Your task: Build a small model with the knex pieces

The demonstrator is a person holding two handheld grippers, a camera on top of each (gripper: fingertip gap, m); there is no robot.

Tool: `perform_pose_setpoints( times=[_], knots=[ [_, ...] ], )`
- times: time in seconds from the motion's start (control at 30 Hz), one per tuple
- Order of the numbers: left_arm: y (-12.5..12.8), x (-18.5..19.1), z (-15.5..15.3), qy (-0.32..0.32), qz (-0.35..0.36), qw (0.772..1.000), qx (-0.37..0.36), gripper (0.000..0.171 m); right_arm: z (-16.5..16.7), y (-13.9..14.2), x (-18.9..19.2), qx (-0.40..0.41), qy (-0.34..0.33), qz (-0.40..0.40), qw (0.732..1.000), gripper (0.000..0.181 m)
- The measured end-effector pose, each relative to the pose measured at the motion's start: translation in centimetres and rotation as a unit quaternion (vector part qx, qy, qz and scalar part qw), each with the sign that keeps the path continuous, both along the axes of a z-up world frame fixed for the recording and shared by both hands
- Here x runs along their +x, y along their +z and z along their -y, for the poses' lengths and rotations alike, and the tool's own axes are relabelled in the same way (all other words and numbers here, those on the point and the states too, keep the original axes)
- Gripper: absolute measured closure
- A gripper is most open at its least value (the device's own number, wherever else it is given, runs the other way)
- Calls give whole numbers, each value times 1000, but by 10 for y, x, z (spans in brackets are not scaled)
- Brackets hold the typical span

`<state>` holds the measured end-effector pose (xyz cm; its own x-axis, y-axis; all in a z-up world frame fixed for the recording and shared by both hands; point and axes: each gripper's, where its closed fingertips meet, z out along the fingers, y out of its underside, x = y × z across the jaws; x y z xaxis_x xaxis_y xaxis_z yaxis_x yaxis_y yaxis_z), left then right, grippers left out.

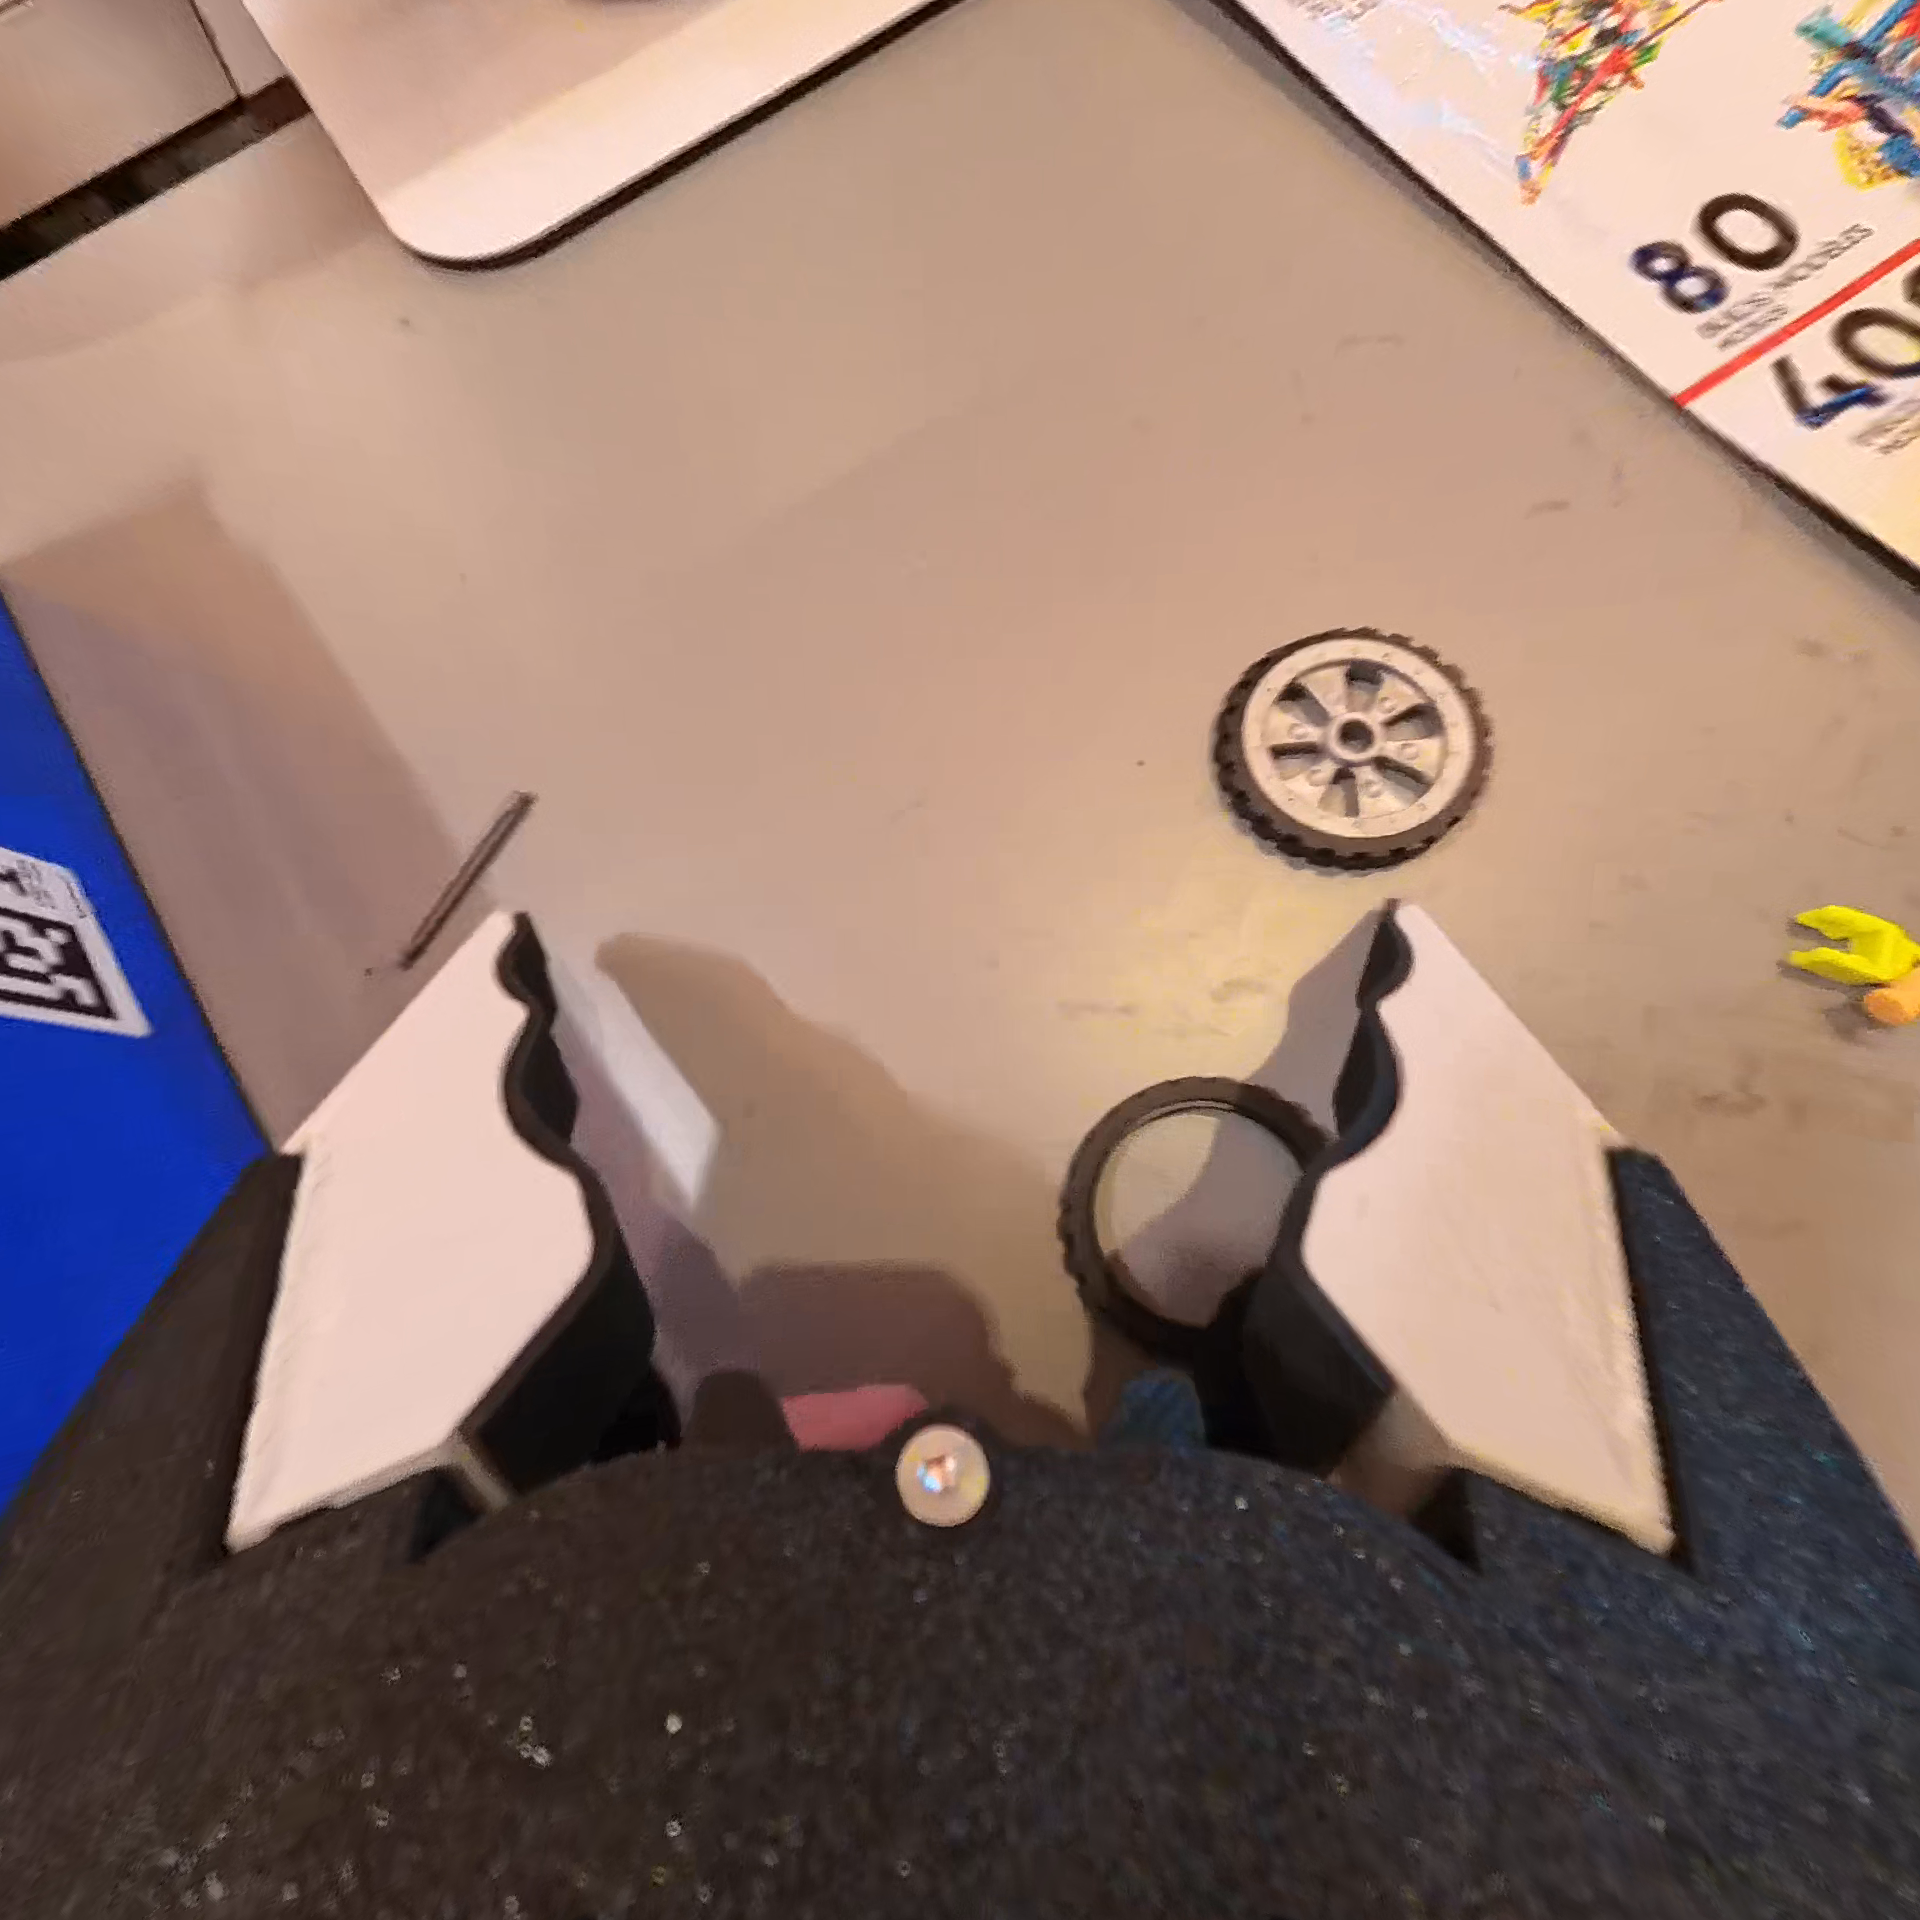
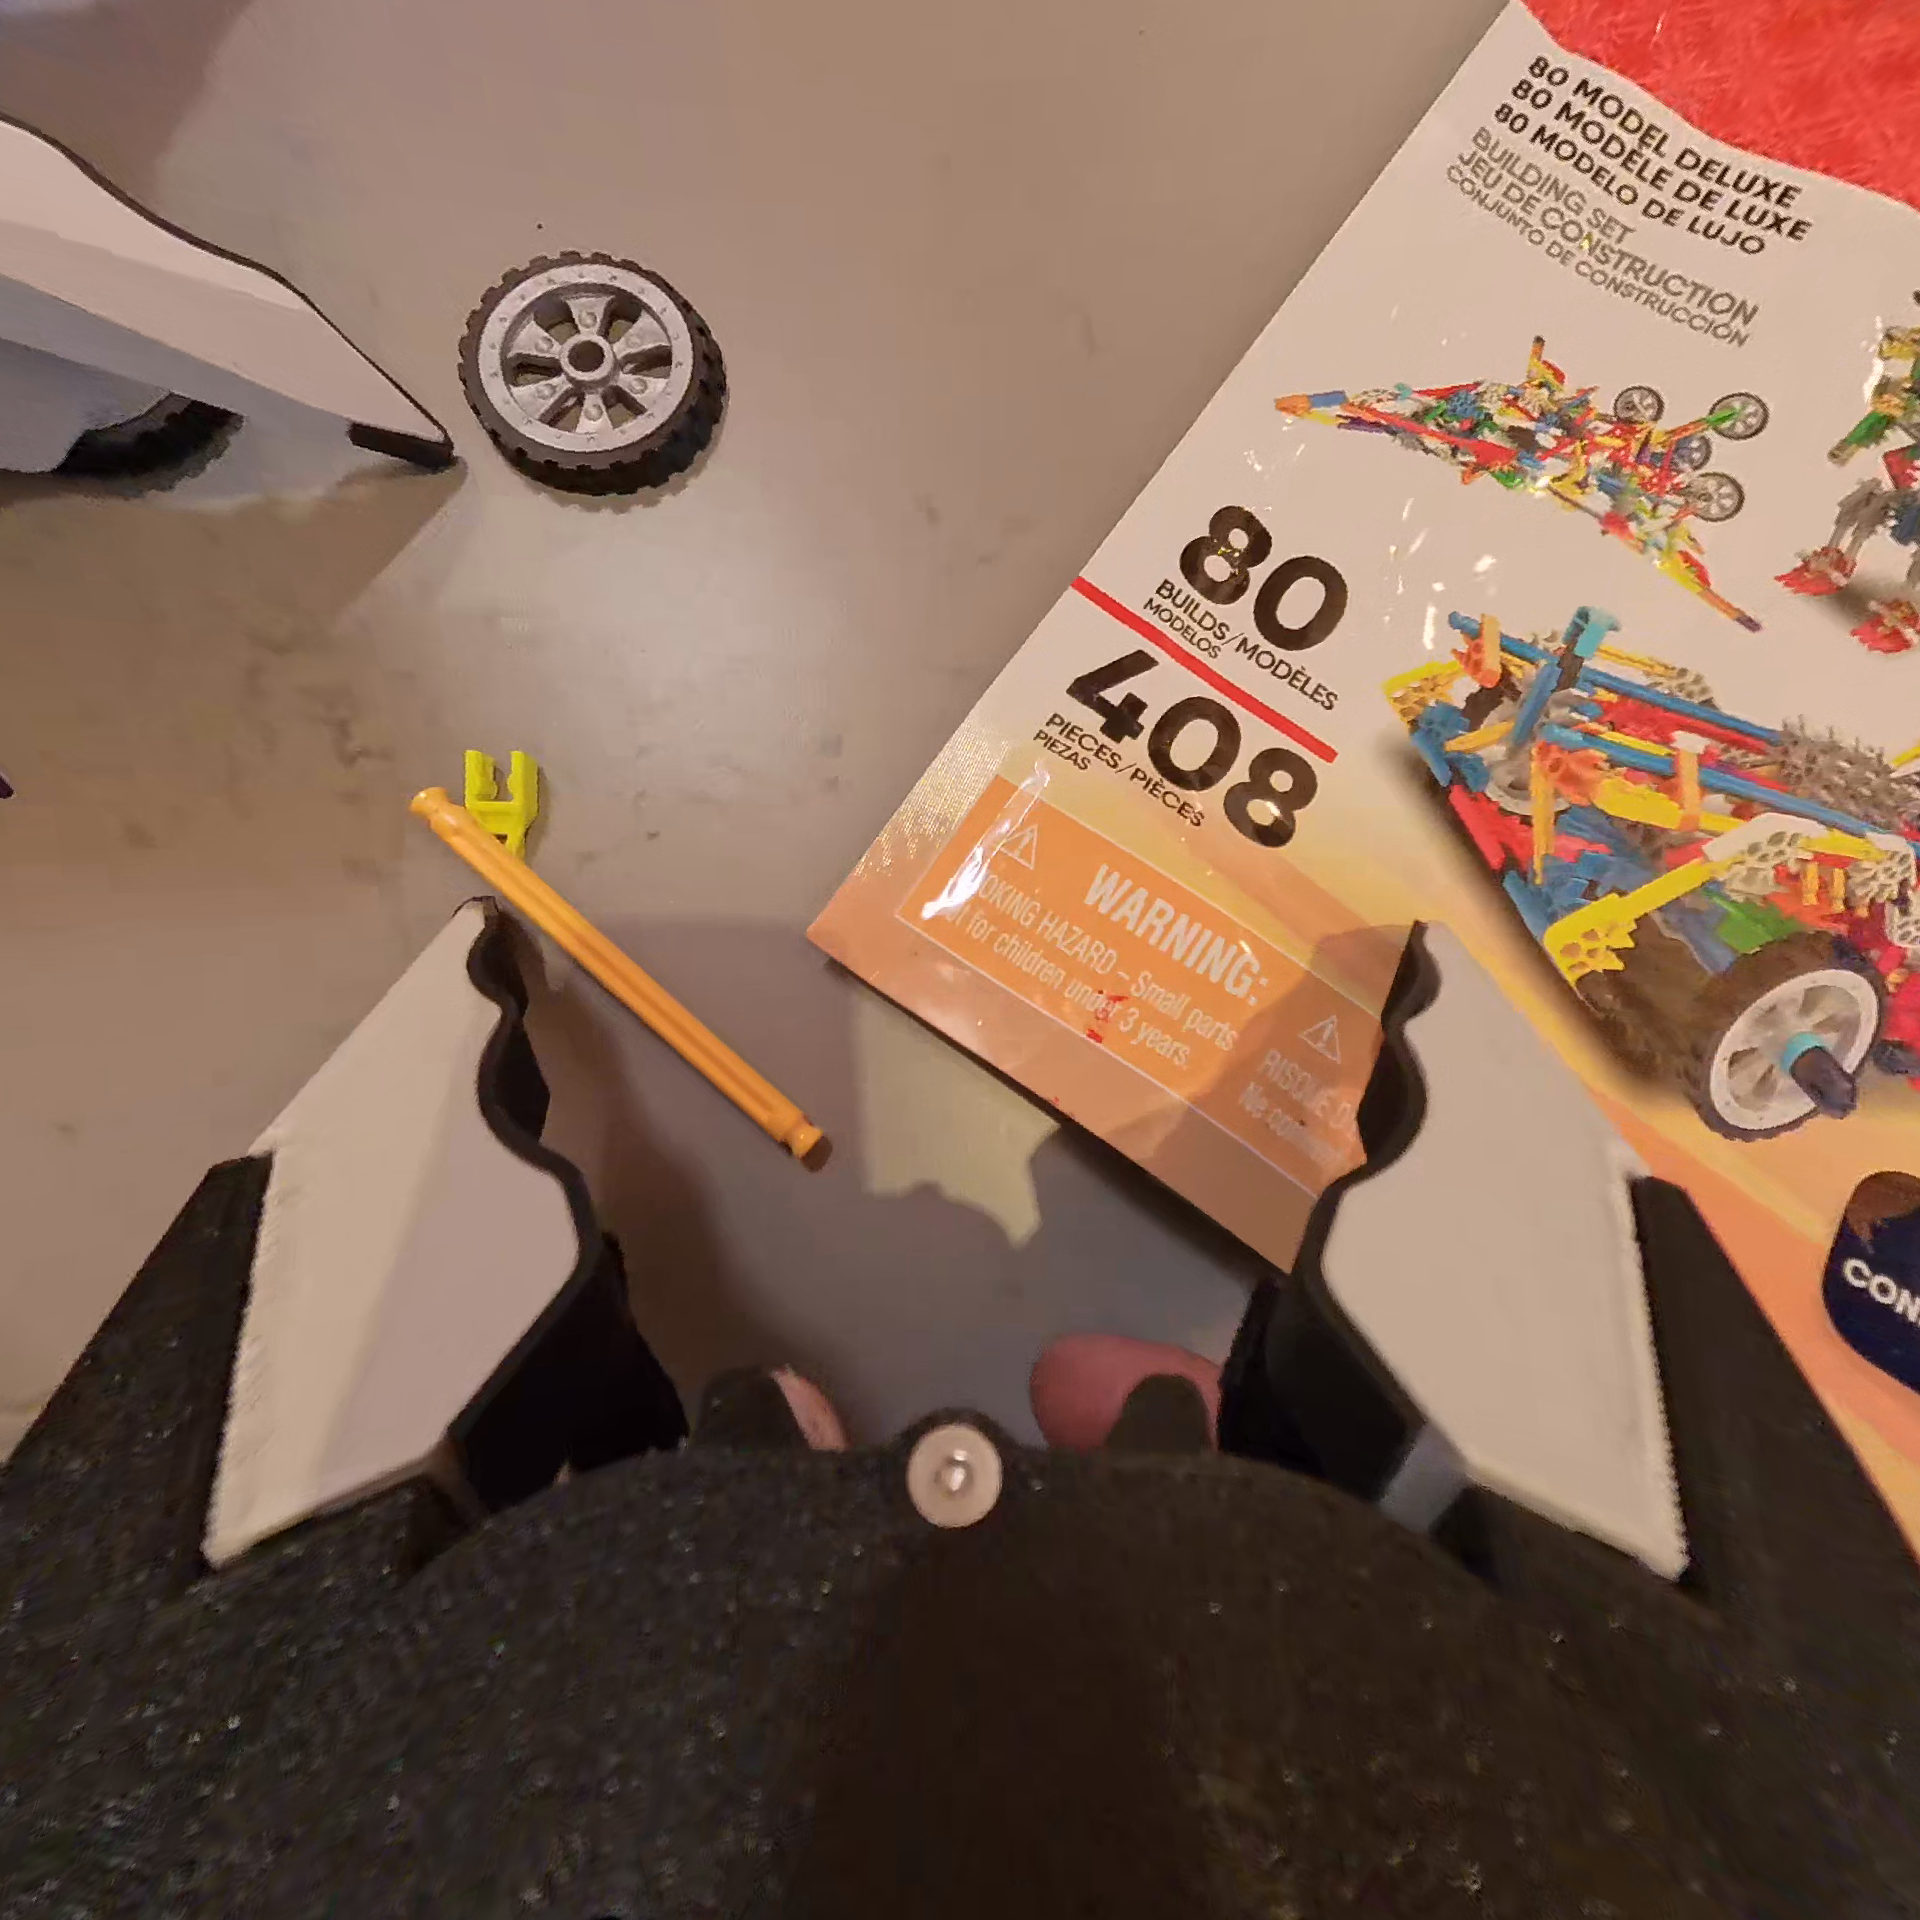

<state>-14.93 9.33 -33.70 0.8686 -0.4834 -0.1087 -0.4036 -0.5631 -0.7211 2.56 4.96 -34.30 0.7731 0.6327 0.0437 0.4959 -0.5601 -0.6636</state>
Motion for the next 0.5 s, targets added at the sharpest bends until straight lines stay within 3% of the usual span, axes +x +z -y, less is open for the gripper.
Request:
perform_pose_setpoints(
  times=[0.1,0.27,0.37,0.43,0.5],
  knots=[
    [0,-9,0,10,-5,1000,5,17,0,0,-1,-2,-8,-1,1000,23],
    [1,5,6,-15,22,999,-31,58,-5,6,1,25,-16,12,1000,23],
    [10,-2,-9,28,-19,999,8,62,-19,17,7,52,-64,24,996,33],
    [8,8,-12,27,4,1000,-16,73,-21,27,-3,47,-62,-7,997,33],
    [12,17,-19,33,27,999,-23,70,-30,34,-8,55,-65,-13,996,32]
  ],
)
